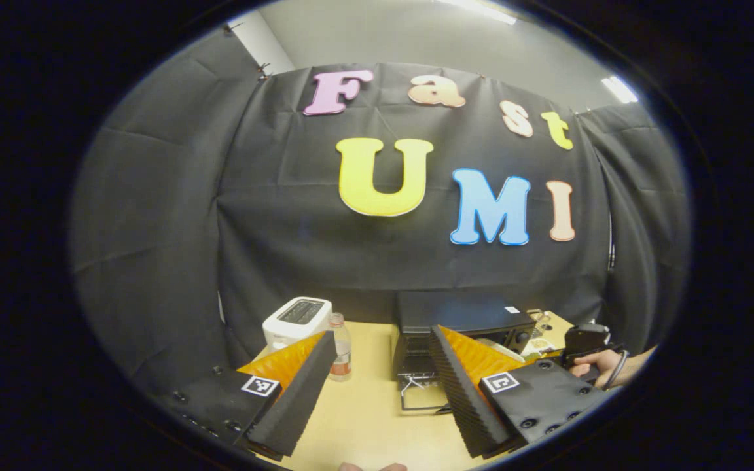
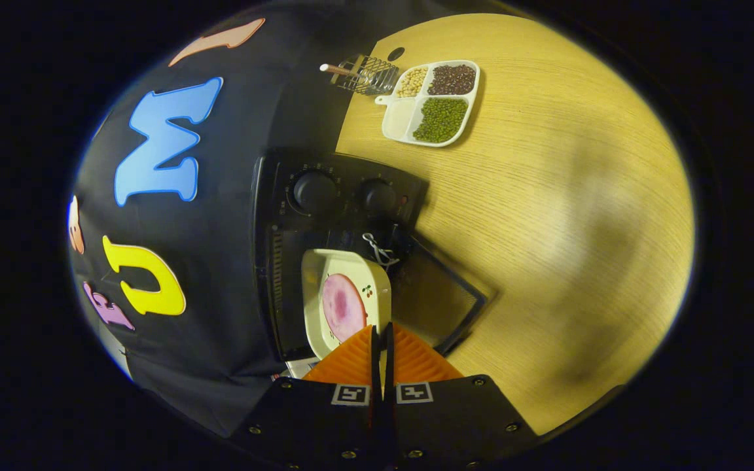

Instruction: Open the electric oven with the left hand, put the food in, and close the electric oven.

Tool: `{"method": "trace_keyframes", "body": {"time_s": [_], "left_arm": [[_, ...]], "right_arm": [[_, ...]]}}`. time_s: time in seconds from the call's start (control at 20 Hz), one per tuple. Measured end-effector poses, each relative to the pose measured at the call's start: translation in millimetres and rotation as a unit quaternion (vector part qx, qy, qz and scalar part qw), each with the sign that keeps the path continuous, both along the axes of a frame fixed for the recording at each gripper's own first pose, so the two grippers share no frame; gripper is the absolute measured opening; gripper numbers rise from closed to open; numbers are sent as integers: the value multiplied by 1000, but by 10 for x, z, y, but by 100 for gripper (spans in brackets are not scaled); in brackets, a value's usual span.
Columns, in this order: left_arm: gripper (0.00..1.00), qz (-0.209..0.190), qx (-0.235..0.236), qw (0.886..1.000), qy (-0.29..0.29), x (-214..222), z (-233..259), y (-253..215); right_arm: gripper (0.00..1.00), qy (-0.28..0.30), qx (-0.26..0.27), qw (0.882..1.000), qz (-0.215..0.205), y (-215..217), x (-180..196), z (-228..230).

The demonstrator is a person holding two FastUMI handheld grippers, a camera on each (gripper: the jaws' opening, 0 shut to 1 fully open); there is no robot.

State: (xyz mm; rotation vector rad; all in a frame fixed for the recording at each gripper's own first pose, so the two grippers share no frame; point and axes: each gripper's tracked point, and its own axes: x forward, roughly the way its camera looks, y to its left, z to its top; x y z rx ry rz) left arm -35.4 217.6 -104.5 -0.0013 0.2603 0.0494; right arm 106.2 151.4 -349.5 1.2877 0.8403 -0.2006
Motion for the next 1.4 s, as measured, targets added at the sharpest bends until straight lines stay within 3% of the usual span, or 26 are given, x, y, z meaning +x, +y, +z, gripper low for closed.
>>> {"method": "trace_keyframes", "body": {"time_s": [0.4,0.7,0.95,1.1,1.2,1.25,1.4], "left_arm": [[98,39,2,999,25,-259,-173,423],[100,66,3,998,24,-358,-155,654],[97,66,2,998,26,-301,-183,628],[100,47,1,999,27,-175,-207,464],[96,31,-3,999,29,-88,-237,321],[96,24,-5,999,29,-43,-244,235],[97,-1,-13,1000,29,69,-251,-54]], "right_arm": [[1,19,-6,995,-97,286,608,-305],[1,19,-31,992,-123,413,921,-415],[4,0,-49,991,-124,409,1002,-373],[8,-29,-65,994,-79,362,962,-206],[19,-55,-86,994,-44,278,921,-76],[33,-56,-98,993,-23,222,843,-55],[33,-66,-156,985,30,9,512,57]]}}
